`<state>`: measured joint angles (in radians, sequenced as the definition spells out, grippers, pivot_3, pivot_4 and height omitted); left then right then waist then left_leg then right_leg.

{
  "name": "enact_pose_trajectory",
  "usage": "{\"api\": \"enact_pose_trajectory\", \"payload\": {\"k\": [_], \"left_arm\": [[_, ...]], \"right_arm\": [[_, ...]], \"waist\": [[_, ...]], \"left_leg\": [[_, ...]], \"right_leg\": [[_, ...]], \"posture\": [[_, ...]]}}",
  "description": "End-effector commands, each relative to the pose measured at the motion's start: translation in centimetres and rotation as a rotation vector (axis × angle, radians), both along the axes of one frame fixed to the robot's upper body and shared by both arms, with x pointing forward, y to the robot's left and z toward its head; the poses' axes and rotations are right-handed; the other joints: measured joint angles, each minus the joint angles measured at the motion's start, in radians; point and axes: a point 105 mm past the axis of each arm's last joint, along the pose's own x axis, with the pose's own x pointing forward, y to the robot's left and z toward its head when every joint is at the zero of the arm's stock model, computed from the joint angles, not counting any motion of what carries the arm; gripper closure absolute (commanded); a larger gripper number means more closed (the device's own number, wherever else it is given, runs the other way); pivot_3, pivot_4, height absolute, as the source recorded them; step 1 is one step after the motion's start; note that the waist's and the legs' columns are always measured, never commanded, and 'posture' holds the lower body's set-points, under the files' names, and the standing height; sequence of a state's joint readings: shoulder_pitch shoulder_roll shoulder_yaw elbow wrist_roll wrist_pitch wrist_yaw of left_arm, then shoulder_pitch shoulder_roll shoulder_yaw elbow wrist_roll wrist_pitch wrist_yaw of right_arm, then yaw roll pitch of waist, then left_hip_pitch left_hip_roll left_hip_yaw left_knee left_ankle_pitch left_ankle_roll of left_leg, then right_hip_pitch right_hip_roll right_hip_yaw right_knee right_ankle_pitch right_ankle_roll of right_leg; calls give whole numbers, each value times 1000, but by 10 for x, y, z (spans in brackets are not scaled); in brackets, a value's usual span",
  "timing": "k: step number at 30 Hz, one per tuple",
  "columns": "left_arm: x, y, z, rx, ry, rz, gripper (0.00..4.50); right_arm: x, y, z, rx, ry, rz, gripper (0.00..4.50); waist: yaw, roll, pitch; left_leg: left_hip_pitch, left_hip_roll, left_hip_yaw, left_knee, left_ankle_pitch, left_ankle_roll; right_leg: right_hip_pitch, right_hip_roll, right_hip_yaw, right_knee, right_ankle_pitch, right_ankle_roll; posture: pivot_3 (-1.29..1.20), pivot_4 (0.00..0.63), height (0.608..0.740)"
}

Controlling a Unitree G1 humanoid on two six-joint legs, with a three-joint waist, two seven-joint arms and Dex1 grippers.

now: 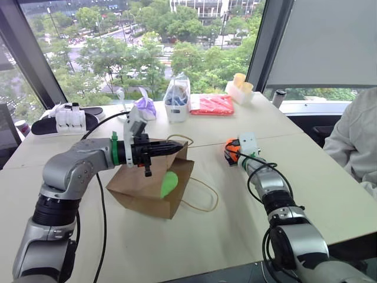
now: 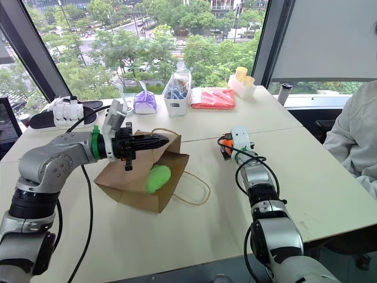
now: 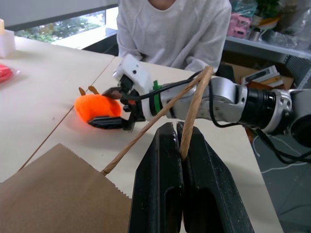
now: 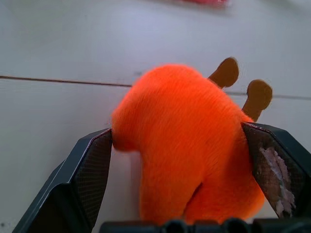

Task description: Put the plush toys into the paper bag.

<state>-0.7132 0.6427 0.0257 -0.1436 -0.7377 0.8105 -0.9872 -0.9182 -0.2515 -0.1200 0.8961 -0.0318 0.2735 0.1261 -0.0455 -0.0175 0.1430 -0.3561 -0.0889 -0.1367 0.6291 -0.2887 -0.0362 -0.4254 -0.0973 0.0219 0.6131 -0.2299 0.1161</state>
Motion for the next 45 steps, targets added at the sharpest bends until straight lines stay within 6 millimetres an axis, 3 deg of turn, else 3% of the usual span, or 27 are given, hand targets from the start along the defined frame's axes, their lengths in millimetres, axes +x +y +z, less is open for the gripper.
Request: {"api": "enact_pose_trajectory", "payload": {"k": [1, 3, 8, 10, 13, 14, 16, 19, 22, 25, 29, 31, 36, 45], "left_arm": [[-5, 4, 13, -15, -70, 9, 4500], [-5, 4, 13, -17, -70, 14, 4500], [-4, 3, 13, -20, -69, 16, 4500], [-3, 3, 13, -22, -70, 17, 4500], [-2, 2, 15, -26, -74, 19, 4500], [-1, 2, 16, -27, -77, 21, 4500], [0, 3, 18, -29, -80, 19, 4500], [0, 3, 19, -27, -81, 12, 4500], [1, 2, 21, -26, -82, 5, 4500], [2, 0, 23, -24, -84, -6, 4500], [3, -1, 24, -23, -82, -17, 4500], [3, -1, 25, -23, -78, -25, 4500], [-3, -9, 24, -17, -64, -72, 4500], [-12, -8, 33, -44, -53, -101, 4500]], "right_arm": [[2, -3, -4, -10, 25, -13, 572], [3, -8, -5, -52, 26, -26, 1230], [6, -11, -1, -74, 11, -38, 3835], [7, -12, 4, -95, -6, -35, 4441], [9, -5, 28, -92, -126, 57, 4441], [3, 10, 48, -104, -216, 211, 4441], [-22, 35, 71, -109, -301, 469, 4441], [-63, 54, 86, -58, -309, 689, 4441], [-108, 72, 89, -64, -278, 861, 4441], [-145, 92, 76, -66, -196, 1000, 4441], [-169, 110, 67, -75, -146, 1099, 4441], [-174, 121, 63, -78, -138, 1126, 4441], [-153, 149, 48, -136, -163, 1154, 4441], [-124, 181, 52, -243, -269, 1241, 4441]], "waist": [[0, 0, 0], [-1, 0, 0], [-2, 0, 0], [-2, 0, 0], [-2, 0, 0], [-1, 0, 0], [3, 0, 0], [0, 0, 0], [4, 0, 0], [6, 0, 0], [7, 0, 0], [8, 0, 0], [7, -1, -1], [6, -1, -1]], "left_leg": [[0, 0, 0, 0, 0, 0], [1, 0, 0, 0, 0, 0], [1, 0, 0, 1, 0, 0], [1, 0, 0, 1, 0, 0], [1, 0, 0, 1, 0, 0], [1, 0, 0, 1, 0, 0], [0, 0, -1, 1, 0, 0], [-1, 0, -2, 1, -1, 1], [-1, 0, -2, 1, -1, 1], [0, 0, -2, 2, -1, 1], [1, 0, -1, 3, -2, 4], [1, 0, -1, 3, -2, 4], [1, 0, -1, 3, 0, 1], [1, 0, -1, 2, 0, 1]], "right_leg": [[0, 0, 0, 0, 0, 0], [0, 0, 0, 0, 0, 0], [1, 1, 0, 0, 0, 0], [1, 1, 0, 0, 0, 0], [1, 0, 0, 0, 0, 0], [1, 0, 0, 0, 0, 0], [1, 1, 0, 0, 0, 0], [0, 1, 0, 1, 1, 2], [0, 1, -1, 0, 1, 2], [1, 1, -1, -1, 1, 2], [2, 1, -1, -1, 1, 2], [2, 1, -1, 0, 1, 2], [2, 1, -1, 0, 1, 2], [0, 0, -1, 0, 1, 2]], "posture": [[0, 150, 740], [0, 150, 740], [0, 150, 740], [0, 150, 740], [0, 150, 740], [0, 150, 740], [0, 150, 740], [0, 150, 740], [0, 150, 740], [0, 150, 740], [0, 150, 740], [0, 150, 740], [0, 150, 740], [0, 150, 740]]}}
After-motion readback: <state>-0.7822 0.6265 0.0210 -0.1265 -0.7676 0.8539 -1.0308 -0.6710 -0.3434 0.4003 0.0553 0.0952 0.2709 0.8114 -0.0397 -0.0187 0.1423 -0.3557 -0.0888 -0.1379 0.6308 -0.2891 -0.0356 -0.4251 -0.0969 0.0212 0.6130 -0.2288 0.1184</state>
